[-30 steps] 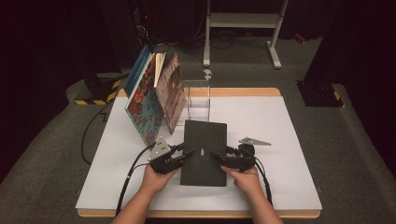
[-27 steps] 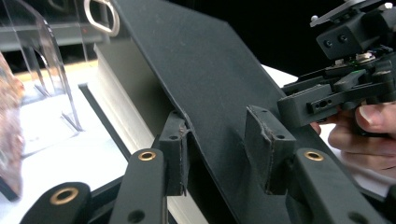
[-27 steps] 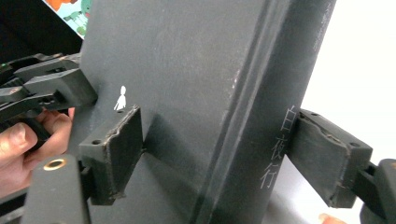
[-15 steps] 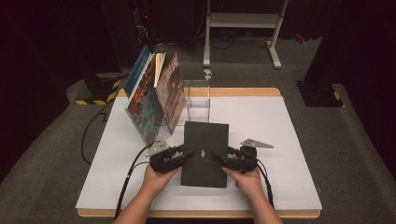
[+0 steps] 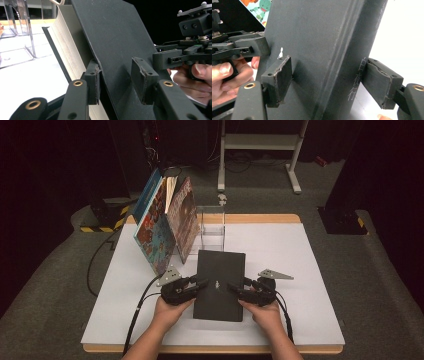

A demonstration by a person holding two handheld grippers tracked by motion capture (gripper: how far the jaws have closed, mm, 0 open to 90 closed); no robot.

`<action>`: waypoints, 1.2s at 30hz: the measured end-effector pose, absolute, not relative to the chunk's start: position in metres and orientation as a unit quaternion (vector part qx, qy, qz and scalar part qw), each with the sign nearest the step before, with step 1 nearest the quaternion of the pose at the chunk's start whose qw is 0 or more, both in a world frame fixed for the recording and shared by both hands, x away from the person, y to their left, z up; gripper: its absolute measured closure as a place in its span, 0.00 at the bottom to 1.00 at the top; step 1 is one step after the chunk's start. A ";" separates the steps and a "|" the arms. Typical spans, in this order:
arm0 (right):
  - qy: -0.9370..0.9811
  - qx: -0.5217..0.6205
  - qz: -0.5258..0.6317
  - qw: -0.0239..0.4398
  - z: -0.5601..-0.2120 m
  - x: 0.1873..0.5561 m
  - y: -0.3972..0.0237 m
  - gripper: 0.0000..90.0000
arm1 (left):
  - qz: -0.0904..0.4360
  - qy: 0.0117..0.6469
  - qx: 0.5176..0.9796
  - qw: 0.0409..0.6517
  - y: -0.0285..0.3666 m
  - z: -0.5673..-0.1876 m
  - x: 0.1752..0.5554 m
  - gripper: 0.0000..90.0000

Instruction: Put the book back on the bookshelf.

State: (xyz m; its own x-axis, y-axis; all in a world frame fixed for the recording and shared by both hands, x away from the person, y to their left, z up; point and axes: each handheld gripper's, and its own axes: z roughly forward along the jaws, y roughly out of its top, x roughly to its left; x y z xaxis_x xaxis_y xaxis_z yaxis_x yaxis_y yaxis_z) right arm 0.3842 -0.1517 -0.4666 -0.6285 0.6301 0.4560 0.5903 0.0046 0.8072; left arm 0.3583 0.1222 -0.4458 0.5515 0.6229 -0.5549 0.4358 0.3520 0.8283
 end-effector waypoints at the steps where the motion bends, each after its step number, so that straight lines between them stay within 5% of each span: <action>1: 0.709 0.430 0.559 0.019 -0.466 0.384 -0.152 0.29 | 0.069 0.469 0.565 0.675 0.122 -0.446 0.359 0.67; 36: 0.691 0.408 0.584 0.121 -0.432 0.389 -0.154 0.41 | 0.110 0.439 0.548 0.703 0.114 -0.430 0.376 0.69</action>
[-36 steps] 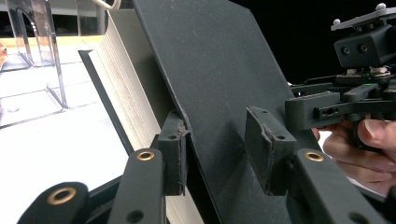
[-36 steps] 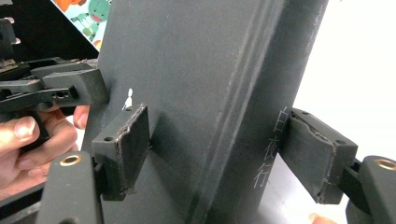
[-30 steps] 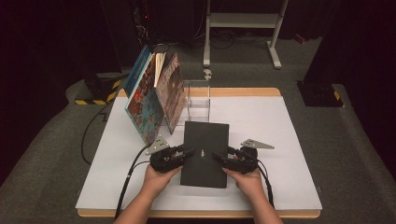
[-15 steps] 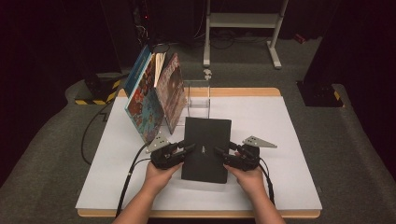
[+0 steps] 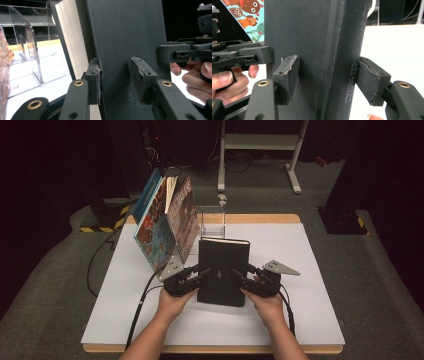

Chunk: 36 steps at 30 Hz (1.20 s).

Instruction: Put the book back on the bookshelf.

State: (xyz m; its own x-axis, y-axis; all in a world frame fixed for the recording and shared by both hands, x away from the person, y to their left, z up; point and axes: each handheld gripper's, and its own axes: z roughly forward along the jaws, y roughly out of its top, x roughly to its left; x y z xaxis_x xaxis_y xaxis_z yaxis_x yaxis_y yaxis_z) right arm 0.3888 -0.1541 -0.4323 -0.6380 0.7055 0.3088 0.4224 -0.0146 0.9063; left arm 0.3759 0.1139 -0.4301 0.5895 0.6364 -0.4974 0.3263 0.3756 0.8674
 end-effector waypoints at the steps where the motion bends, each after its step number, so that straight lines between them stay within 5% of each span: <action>1: 0.691 0.408 0.584 0.121 -0.432 0.389 -0.154 0.41 | 0.110 0.439 0.548 0.703 0.114 -0.430 0.376 0.69; 11: 0.688 0.391 0.590 0.161 -0.427 0.389 -0.153 0.43 | 0.132 0.434 0.549 0.702 0.110 -0.429 0.380 0.68; 36: 0.678 0.383 0.603 0.171 -0.443 0.369 -0.166 0.43 | 0.154 0.424 0.572 0.685 0.101 -0.435 0.362 0.67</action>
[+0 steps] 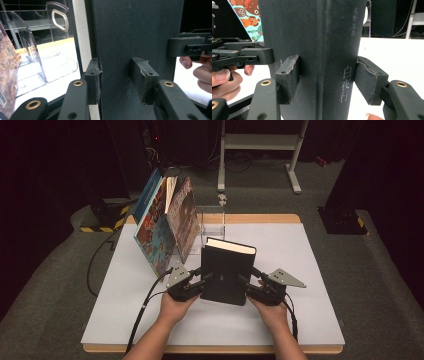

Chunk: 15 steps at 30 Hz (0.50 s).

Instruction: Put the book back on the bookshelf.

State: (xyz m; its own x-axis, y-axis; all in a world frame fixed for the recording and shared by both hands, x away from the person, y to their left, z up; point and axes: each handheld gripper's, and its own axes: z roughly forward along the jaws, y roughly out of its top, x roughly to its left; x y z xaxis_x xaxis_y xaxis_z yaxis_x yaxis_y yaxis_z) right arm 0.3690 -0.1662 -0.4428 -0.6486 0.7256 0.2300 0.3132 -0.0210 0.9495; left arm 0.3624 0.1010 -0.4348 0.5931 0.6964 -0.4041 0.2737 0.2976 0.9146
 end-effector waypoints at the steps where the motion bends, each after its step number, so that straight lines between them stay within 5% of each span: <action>1: 0.679 0.381 0.604 0.172 -0.443 0.368 -0.166 0.43 | 0.155 0.424 0.572 0.685 0.101 -0.435 0.362 0.67; 15: 0.678 0.369 0.608 0.188 -0.445 0.355 -0.165 0.45 | 0.155 0.424 0.566 0.689 0.103 -0.438 0.353 0.66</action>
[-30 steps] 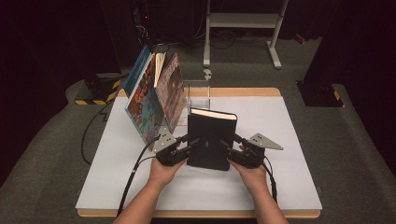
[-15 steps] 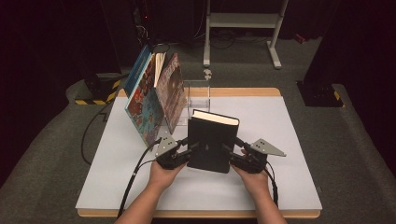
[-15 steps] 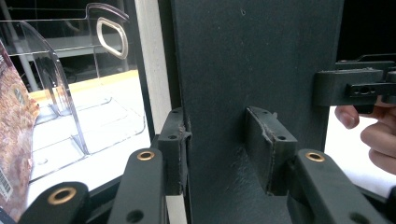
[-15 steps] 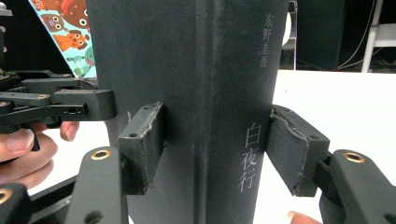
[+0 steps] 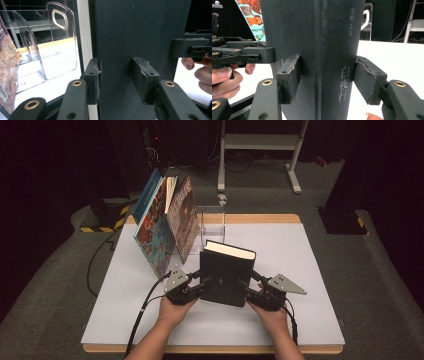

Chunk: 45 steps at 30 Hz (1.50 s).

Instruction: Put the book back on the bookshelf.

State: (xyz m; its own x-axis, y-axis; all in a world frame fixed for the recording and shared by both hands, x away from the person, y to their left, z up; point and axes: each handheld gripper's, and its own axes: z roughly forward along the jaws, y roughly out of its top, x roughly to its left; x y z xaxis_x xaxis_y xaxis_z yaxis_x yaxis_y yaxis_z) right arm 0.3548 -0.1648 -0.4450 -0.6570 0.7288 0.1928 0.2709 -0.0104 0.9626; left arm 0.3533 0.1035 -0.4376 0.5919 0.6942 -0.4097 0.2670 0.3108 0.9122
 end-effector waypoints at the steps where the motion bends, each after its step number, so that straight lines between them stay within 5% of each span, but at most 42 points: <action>1: 0.677 0.369 0.608 0.189 -0.445 0.354 -0.165 0.45 | 0.156 0.422 0.568 0.689 0.104 -0.438 0.351 0.66; 28: 0.680 0.347 0.617 0.192 -0.447 0.337 -0.163 0.44 | 0.192 0.435 0.590 0.652 0.130 -0.466 0.326 0.51; 45: 0.693 0.330 0.607 0.203 -0.443 0.331 -0.156 0.39 | 0.248 0.535 0.571 0.571 0.187 -0.499 0.334 0.42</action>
